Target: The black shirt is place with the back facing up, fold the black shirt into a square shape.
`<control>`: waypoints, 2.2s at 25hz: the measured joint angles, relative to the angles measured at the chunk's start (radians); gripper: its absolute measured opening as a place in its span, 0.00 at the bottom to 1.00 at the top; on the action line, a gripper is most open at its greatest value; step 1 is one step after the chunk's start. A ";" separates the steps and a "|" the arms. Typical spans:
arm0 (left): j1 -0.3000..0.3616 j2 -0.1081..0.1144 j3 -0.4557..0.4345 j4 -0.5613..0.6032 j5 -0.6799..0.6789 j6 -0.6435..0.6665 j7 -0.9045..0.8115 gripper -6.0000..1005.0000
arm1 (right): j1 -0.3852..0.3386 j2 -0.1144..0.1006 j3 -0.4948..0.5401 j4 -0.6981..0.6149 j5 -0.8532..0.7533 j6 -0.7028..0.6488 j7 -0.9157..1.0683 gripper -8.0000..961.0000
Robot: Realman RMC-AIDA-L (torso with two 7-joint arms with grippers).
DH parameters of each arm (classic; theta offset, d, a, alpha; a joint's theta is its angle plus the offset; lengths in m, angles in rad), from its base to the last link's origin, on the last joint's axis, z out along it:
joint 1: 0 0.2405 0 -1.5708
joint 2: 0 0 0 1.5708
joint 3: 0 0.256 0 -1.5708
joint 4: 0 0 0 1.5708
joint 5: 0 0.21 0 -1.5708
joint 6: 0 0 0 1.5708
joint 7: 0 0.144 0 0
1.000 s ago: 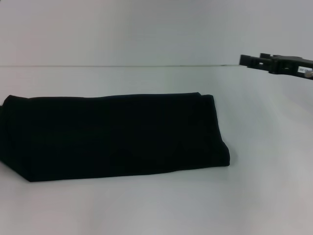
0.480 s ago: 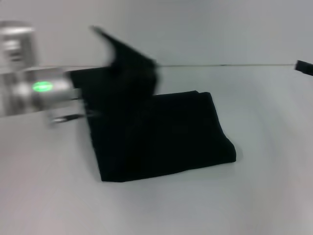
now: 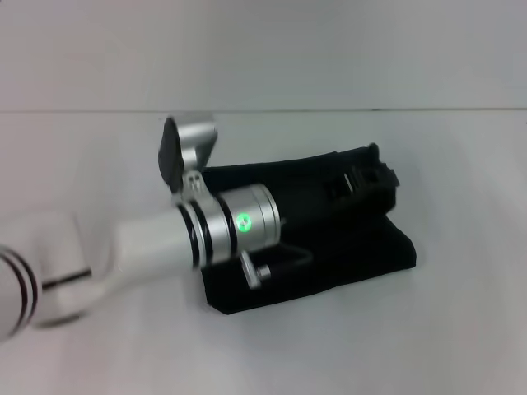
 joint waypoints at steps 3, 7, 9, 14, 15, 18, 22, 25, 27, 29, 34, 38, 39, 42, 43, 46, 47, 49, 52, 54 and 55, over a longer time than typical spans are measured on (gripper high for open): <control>0.041 -0.001 -0.074 -0.080 -0.001 0.024 0.128 0.12 | -0.001 -0.007 -0.003 -0.001 -0.004 -0.018 0.006 0.93; 0.072 -0.002 -0.100 -0.114 0.004 0.094 0.173 0.17 | -0.002 -0.008 -0.006 0.005 -0.022 -0.034 0.014 0.93; 0.076 -0.003 -0.104 -0.118 0.004 0.130 0.173 0.24 | 0.002 -0.008 -0.008 0.006 -0.045 -0.039 0.035 0.93; 0.092 0.004 -0.106 -0.102 0.004 0.283 0.158 0.43 | 0.023 -0.014 -0.010 0.000 -0.101 -0.091 0.133 0.93; 0.098 0.005 -0.107 -0.080 0.004 0.309 0.155 0.47 | 0.031 -0.017 -0.010 0.001 -0.114 -0.107 0.152 0.93; 0.125 0.008 -0.110 0.029 -0.005 0.326 0.133 0.60 | 0.063 -0.027 -0.028 0.010 -0.151 -0.169 0.213 0.93; 0.160 0.012 -0.119 0.183 -0.013 0.294 0.109 0.73 | 0.116 -0.033 -0.098 0.045 -0.182 -0.213 0.300 0.93; 0.177 0.027 -0.112 0.271 -0.011 0.275 0.114 0.82 | 0.162 -0.033 -0.149 0.099 -0.184 -0.201 0.349 0.93; 0.190 0.043 -0.103 0.309 -0.007 0.270 0.129 0.86 | 0.196 -0.026 -0.176 0.141 -0.184 -0.175 0.368 0.92; 0.209 0.061 -0.088 0.338 -0.007 0.273 0.156 0.90 | 0.225 -0.013 -0.207 0.176 -0.185 -0.139 0.387 0.92; 0.257 0.095 -0.022 0.410 -0.002 0.319 0.250 0.96 | 0.270 0.023 -0.285 0.235 -0.187 -0.017 0.443 0.92; 0.296 0.098 0.070 0.505 -0.002 0.412 0.364 0.95 | 0.290 0.047 -0.326 0.259 -0.189 0.052 0.473 0.91; 0.302 0.097 0.086 0.520 -0.002 0.422 0.377 0.95 | 0.292 0.052 -0.329 0.261 -0.189 0.064 0.477 0.90; 0.307 0.096 0.112 0.535 -0.002 0.423 0.385 0.94 | 0.295 0.069 -0.331 0.263 -0.189 0.092 0.481 0.89; 0.308 0.095 0.115 0.535 -0.002 0.420 0.387 0.94 | 0.297 0.073 -0.331 0.264 -0.188 0.099 0.481 0.88; 0.308 0.093 0.124 0.534 -0.002 0.406 0.388 0.94 | 0.303 0.085 -0.329 0.276 -0.184 0.126 0.482 0.86; 0.308 0.092 0.126 0.533 -0.002 0.402 0.388 0.94 | 0.305 0.088 -0.328 0.281 -0.184 0.134 0.482 0.85; 0.308 0.091 0.127 0.533 -0.002 0.398 0.388 0.94 | 0.309 0.097 -0.327 0.288 -0.184 0.149 0.482 0.84; 0.307 0.092 0.128 0.533 -0.002 0.385 0.389 0.94 | 0.310 0.111 -0.323 0.293 -0.179 0.174 0.482 0.82; 0.305 0.093 0.129 0.533 0.002 0.372 0.389 0.94 | 0.311 0.121 -0.322 0.295 -0.175 0.193 0.482 0.81; 0.304 0.093 0.130 0.533 0.004 0.368 0.388 0.94 | 0.311 0.125 -0.321 0.296 -0.174 0.201 0.482 0.78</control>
